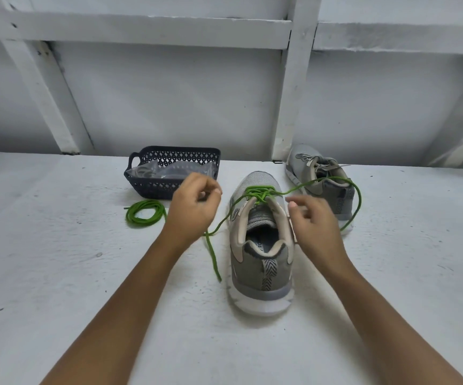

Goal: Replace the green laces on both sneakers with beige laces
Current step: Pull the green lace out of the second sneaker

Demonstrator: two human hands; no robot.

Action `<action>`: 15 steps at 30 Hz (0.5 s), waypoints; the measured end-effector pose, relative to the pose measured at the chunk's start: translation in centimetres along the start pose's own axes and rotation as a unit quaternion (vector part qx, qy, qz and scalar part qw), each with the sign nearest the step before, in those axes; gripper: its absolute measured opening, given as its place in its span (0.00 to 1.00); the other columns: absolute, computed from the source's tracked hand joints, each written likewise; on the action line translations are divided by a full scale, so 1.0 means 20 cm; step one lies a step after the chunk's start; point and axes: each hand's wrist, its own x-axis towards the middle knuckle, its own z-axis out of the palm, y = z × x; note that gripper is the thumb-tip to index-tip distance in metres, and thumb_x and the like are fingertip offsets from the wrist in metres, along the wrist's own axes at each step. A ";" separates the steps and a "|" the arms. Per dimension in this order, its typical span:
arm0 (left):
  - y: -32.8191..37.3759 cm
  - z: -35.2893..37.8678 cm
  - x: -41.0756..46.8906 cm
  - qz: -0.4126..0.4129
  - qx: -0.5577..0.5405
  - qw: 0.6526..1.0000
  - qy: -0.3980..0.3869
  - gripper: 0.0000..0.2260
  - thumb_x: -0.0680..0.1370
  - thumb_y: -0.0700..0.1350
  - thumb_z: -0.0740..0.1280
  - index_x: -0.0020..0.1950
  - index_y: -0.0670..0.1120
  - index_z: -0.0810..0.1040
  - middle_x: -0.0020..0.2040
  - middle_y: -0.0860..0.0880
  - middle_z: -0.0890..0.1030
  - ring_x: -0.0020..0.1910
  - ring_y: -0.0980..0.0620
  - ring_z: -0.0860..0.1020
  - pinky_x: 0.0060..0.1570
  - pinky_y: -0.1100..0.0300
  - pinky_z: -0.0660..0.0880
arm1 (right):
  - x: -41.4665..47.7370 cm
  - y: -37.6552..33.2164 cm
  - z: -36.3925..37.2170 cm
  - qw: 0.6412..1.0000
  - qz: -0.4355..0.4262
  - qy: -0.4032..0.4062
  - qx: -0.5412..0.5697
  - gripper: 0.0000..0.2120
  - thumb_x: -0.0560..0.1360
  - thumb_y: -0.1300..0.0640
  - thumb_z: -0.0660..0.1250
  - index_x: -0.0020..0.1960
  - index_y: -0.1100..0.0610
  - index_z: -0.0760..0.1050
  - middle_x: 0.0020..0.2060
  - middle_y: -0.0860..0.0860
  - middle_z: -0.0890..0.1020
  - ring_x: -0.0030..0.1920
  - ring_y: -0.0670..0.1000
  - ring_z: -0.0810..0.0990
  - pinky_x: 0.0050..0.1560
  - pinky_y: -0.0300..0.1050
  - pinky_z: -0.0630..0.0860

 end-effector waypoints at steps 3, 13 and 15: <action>-0.04 0.04 -0.02 -0.001 0.015 0.999 -0.045 0.10 0.75 0.41 0.63 0.53 0.45 0.80 0.50 0.56 0.75 0.51 0.61 0.74 0.53 0.73 0.68 | 0.14 0.00 0.00 0.995 -0.041 -0.040 -0.078 0.15 0.78 0.65 0.60 0.61 0.53 0.78 0.55 0.54 0.73 0.41 0.43 0.73 0.44 0.28 0.63; 0.03 0.06 -0.05 -0.020 0.015 0.997 -0.074 0.09 0.79 0.41 0.63 0.41 0.52 0.74 0.41 0.57 0.78 0.42 0.67 0.74 0.43 0.75 0.67 | 0.25 -0.02 -0.01 0.992 -0.053 -0.104 -0.045 0.03 0.75 0.58 0.68 0.44 0.51 0.79 0.41 0.52 0.82 0.36 0.45 0.76 0.32 0.27 0.68; 0.07 0.06 -0.06 0.039 0.012 0.997 -0.064 0.06 0.78 0.41 0.63 0.42 0.50 0.75 0.40 0.56 0.78 0.41 0.64 0.74 0.43 0.74 0.68 | 0.20 -0.07 -0.07 0.991 -0.091 -0.090 -0.041 0.03 0.75 0.56 0.68 0.43 0.49 0.79 0.37 0.51 0.82 0.36 0.46 0.76 0.33 0.28 0.68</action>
